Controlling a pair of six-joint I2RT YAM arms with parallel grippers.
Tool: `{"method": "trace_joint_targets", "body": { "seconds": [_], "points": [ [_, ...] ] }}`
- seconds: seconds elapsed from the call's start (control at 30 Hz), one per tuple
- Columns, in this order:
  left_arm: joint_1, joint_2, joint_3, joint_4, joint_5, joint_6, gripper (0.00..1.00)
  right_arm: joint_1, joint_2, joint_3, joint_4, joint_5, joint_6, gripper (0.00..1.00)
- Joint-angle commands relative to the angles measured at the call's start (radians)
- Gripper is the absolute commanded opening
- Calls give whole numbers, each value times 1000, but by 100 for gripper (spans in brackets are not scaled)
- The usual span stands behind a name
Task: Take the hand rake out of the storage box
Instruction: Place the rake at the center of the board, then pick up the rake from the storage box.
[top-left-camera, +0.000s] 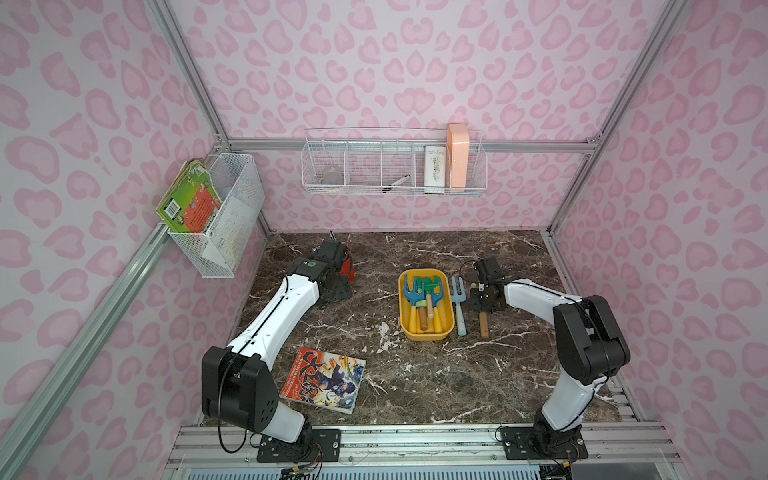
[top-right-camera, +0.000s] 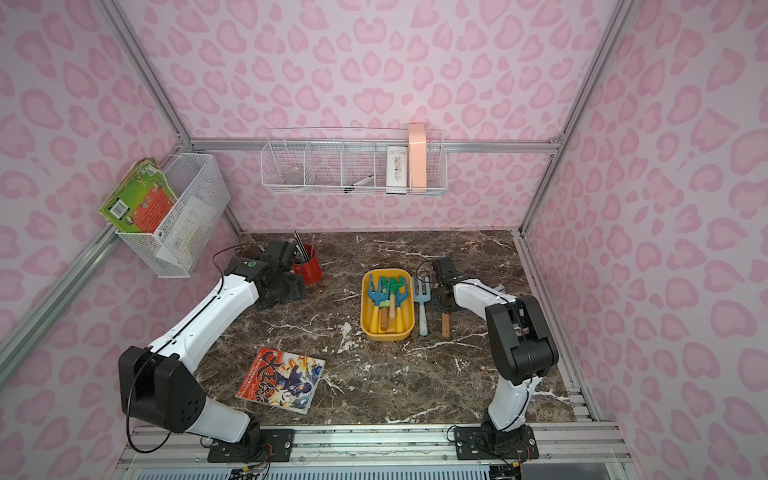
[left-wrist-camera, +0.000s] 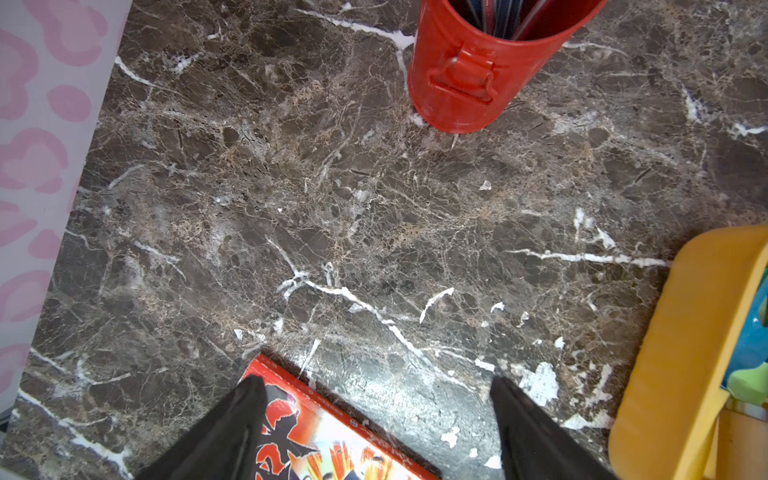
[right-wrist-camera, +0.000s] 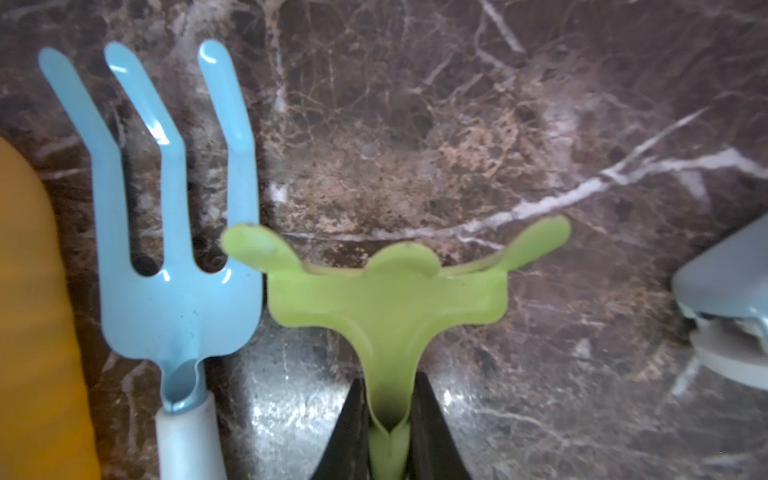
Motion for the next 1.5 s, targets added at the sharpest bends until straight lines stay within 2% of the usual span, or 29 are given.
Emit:
{"method": "trace_joint_targets", "body": {
  "seconds": [0.0,0.6,0.87,1.07,1.23,1.37,1.47],
  "points": [
    [1,-1,6,-2,-10,-8,89,0,18,15,43,-17,-24,17],
    [1,-5,9,-8,-24,-6,89,-15,110,88,5,-4,-63,20],
    [0,0,27,-16,-26,-6,89,-15,105,86,-8,-16,-49,27],
    [0,5,42,-19,-22,-3,89,-10,18,100,-18,-22,-36,34],
    [1,21,31,-8,14,-15,89,72,-48,156,-67,35,-14,37],
    [-1,29,23,-2,26,-20,89,202,-72,197,-68,57,39,39],
    [-1,31,21,-2,32,-20,89,292,-36,241,-74,61,86,39]
  ]
}}
